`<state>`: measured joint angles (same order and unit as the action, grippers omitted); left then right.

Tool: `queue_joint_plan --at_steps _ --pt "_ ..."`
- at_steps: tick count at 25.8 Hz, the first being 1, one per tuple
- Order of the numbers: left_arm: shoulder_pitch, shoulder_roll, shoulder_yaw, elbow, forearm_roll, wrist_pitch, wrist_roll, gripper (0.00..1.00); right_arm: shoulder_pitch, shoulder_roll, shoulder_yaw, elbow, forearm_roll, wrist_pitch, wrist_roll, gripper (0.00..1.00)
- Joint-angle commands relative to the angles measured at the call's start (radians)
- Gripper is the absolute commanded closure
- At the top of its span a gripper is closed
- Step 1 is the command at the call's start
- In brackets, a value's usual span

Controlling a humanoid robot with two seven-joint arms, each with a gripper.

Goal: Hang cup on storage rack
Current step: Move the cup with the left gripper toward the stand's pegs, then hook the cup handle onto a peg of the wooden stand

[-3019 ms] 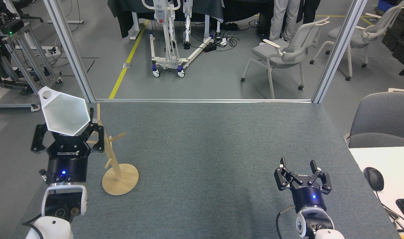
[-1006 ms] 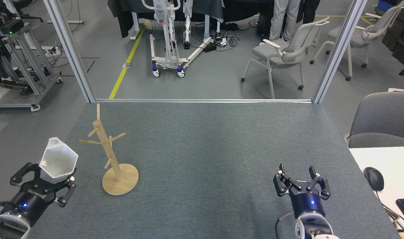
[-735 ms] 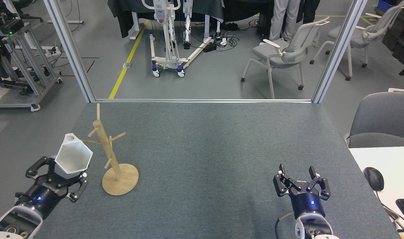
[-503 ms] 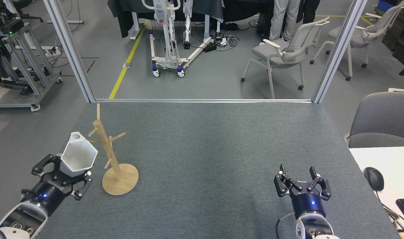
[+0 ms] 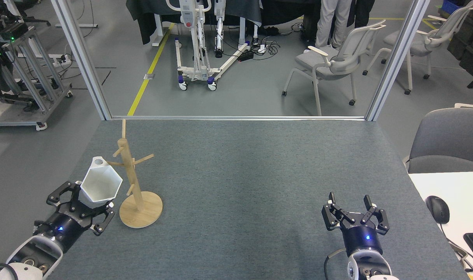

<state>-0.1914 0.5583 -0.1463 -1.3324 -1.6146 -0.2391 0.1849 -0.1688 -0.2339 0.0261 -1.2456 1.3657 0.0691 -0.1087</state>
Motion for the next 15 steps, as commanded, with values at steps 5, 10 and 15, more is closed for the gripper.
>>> queue_joint_plan --at_steps 5,10,15 --pt "-0.005 -0.001 -0.009 0.005 0.001 0.001 -0.001 0.76 0.0 0.001 0.0 0.0 0.001 0.0 0.004 0.01" --pt "-0.005 -0.001 0.004 0.013 0.016 0.007 -0.001 0.76 0.0 -0.001 0.0 0.002 0.001 0.0 0.004 0.01" --pt "0.001 -0.001 0.071 0.024 0.024 0.012 0.001 0.76 0.0 -0.001 0.0 0.008 0.001 0.0 0.004 0.01"
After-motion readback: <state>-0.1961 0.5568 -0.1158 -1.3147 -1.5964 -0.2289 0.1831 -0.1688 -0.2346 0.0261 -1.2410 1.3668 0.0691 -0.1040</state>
